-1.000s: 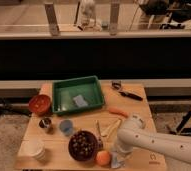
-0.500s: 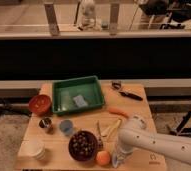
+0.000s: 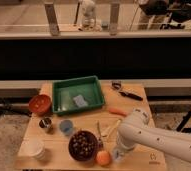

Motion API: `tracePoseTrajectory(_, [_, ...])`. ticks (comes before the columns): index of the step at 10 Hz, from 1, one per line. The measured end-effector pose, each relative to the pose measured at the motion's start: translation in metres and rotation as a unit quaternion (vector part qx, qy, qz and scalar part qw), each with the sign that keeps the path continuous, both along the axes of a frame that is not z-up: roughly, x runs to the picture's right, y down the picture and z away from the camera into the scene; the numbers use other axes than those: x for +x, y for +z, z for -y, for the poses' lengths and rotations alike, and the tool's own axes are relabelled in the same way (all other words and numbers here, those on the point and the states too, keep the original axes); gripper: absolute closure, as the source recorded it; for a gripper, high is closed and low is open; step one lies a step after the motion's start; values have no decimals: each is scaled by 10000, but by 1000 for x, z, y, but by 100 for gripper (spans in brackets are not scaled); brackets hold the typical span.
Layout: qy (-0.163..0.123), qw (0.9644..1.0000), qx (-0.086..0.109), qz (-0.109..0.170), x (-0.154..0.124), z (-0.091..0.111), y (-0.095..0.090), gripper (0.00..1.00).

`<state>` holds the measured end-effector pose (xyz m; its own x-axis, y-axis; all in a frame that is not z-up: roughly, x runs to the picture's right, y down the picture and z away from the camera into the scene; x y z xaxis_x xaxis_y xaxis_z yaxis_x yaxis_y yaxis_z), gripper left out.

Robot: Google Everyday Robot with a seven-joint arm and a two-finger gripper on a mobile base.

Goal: Place towel in metal cup

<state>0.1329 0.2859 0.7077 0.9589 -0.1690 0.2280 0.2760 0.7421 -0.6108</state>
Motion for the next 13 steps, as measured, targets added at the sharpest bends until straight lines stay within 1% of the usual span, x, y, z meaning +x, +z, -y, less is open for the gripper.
tracePoseTrajectory(1, [-13, 10000, 19, -17, 1, 5, 0, 95])
tracePoseTrajectory(2, [-55, 9999, 96, -14, -3, 19, -4, 84])
tracePoseTrajectory(4, [-90, 9998, 174, -19, -4, 35, -13, 69])
tracePoseTrajectory(5, [-119, 9997, 214, -25, -6, 39, -14, 68])
tracePoseTrajectory(6, [-146, 9996, 249, -8, -10, 42, -13, 72])
tracePoseTrajectory(7, [-161, 9995, 279, -4, -12, 45, -15, 80])
tracePoseTrajectory(8, [-197, 9994, 290, 2, -21, 48, -18, 85])
tracePoseTrajectory(9, [-252, 9993, 291, 26, -27, 50, -18, 84])
tracePoseTrajectory(11, [-329, 9990, 303, 29, -31, 53, -18, 72])
tracePoseTrajectory(12, [-355, 9989, 318, 46, -34, 55, -17, 71])
tracePoseTrajectory(13, [-408, 9986, 324, 50, -40, 58, -17, 79])
